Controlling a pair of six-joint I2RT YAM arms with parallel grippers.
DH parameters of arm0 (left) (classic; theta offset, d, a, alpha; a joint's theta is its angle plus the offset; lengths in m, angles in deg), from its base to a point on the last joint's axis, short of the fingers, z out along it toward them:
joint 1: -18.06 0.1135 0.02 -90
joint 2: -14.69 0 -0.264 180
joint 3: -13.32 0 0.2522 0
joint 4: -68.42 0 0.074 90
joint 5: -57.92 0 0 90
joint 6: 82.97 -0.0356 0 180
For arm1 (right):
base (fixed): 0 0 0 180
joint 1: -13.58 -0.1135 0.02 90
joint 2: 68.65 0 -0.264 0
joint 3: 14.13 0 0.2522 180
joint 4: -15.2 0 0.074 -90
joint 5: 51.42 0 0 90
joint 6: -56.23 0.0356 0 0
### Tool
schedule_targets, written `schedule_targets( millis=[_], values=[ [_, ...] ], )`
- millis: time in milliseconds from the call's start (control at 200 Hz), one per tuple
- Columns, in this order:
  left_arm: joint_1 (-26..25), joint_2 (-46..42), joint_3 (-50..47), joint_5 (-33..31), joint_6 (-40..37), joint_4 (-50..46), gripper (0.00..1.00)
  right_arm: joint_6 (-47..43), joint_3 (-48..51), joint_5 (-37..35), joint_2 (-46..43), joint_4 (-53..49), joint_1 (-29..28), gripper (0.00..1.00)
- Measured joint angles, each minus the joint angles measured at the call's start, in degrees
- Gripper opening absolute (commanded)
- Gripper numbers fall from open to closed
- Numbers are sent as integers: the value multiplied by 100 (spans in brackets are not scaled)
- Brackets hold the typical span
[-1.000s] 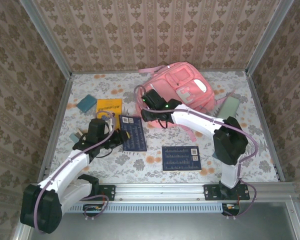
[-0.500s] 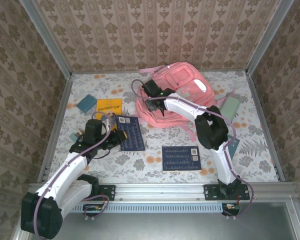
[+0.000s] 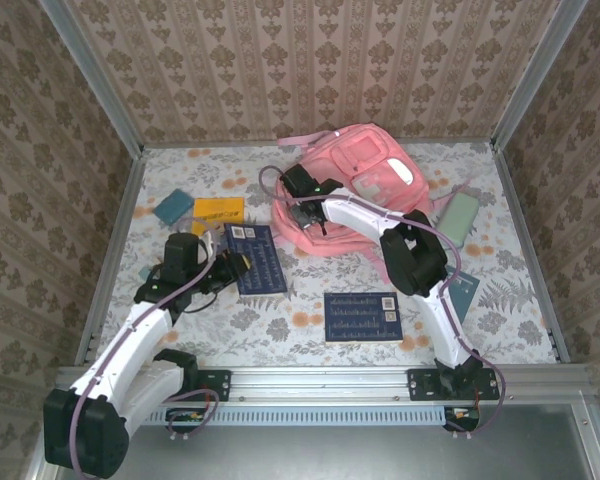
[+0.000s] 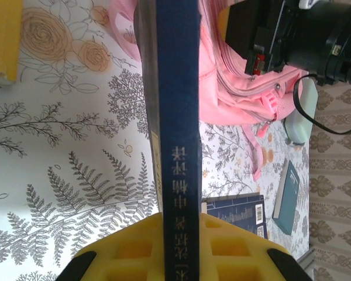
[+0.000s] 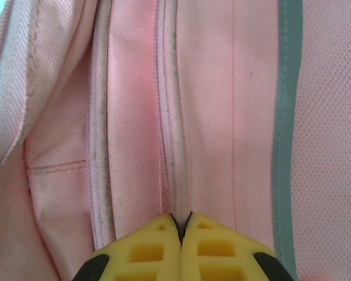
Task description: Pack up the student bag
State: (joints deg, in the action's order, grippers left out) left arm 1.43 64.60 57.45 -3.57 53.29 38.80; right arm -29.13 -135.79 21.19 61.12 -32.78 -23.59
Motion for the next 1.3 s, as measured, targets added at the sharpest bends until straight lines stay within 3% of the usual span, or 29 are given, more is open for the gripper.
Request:
schedule_targets(
  millis=[410, 875, 1005, 1300],
  values=[
    [496, 638, 737, 151, -15, 214, 0, 704, -118, 992, -1215, -682, -96, 0],
    [590, 1545, 1110, -15, 407, 1202, 0, 1980, -651, 2330, -1585, -970, 343, 0],
    [280, 1976, 1200, -378, 675, 1596, 0, 2330, -651, 2675, -1648, -931, 442, 0],
    [-1161, 3117, 1687, -1464, 1292, 2638, 0, 3136, -525, 3309, -1725, -476, 605, 0]
  ],
)
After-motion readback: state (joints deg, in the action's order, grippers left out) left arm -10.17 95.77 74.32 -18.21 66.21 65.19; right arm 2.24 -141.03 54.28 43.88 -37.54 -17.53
